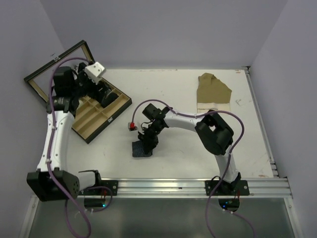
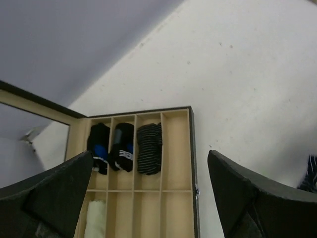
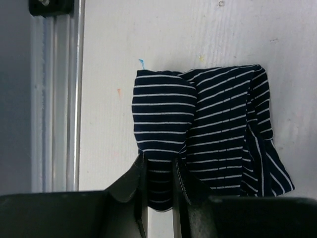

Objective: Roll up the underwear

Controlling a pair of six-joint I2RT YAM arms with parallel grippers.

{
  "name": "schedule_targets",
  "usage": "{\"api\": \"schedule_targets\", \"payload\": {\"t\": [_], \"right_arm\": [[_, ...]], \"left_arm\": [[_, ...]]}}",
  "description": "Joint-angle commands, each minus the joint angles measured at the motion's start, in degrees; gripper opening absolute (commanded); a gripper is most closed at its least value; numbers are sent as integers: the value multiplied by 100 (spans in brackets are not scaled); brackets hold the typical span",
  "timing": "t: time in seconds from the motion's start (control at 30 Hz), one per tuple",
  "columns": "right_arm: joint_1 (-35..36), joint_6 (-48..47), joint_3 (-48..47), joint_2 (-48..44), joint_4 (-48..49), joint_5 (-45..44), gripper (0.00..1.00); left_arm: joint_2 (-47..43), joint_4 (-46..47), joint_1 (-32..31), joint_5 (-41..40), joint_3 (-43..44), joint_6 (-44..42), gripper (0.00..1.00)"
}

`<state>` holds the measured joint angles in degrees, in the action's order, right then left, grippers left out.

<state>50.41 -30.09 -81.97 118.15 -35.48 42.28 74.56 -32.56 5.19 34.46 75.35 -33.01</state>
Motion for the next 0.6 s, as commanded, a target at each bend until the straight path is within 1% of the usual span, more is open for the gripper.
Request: {"api": "schedule_targets", "payload": {"t": [0.0,0.1,0.13,0.17,0.2,0.23,0.27,0.3,0.33,0.37,0.47,0.5,0.53,0.57], "right_arm": [[-66,388,147,858,-609,-117,0],[-277,643,41,1148,-591,226,0],[-426,723,15,1210,-574,297,0],[-497,784,-46,1254,-574,394,0],[-593,915,-81,1333,-565,473,0],[-759,986,-117,1455,-556,622,0],[-831,1057,-143,1518,-539,658,0],[-901,1144,-187,1562,-521,667,0],[-997,1163,-196,1649,-521,702,0],[-1033,1180,-214,1676,-521,720,0],[-1060,1189,-205,1808,-521,711,0],[-1069,1224,-205,1852,-530,720,0],[-1069,1233,-214,1887,-538,729,0],[-1077,1294,-222,1966,-521,755,0]], "left_arm": [[-608,1444,-18,-1002,-416,1534,100],[-777,1052,17,-319,-224,1264,100],[-794,597,8,144,-118,1080,100],[-838,366,0,332,-143,565,100],[-1021,173,-18,447,-222,281,100],[-1153,-38,-79,396,-362,0,100],[-1303,-110,-315,273,-790,-412,100],[-1548,-206,-447,142,-985,-590,100],[-1637,-521,-814,-69,-1196,-810,100],[-1856,-672,-1001,-106,-1598,-1334,100],[-2217,-726,-1546,-229,-2321,-1759,100],[-2357,-743,-1704,-290,-2732,-1831,98],[-2402,-691,-2106,-517,-2910,-1849,97],[-2429,-665,-2354,-841,-3251,-1805,94]]}}
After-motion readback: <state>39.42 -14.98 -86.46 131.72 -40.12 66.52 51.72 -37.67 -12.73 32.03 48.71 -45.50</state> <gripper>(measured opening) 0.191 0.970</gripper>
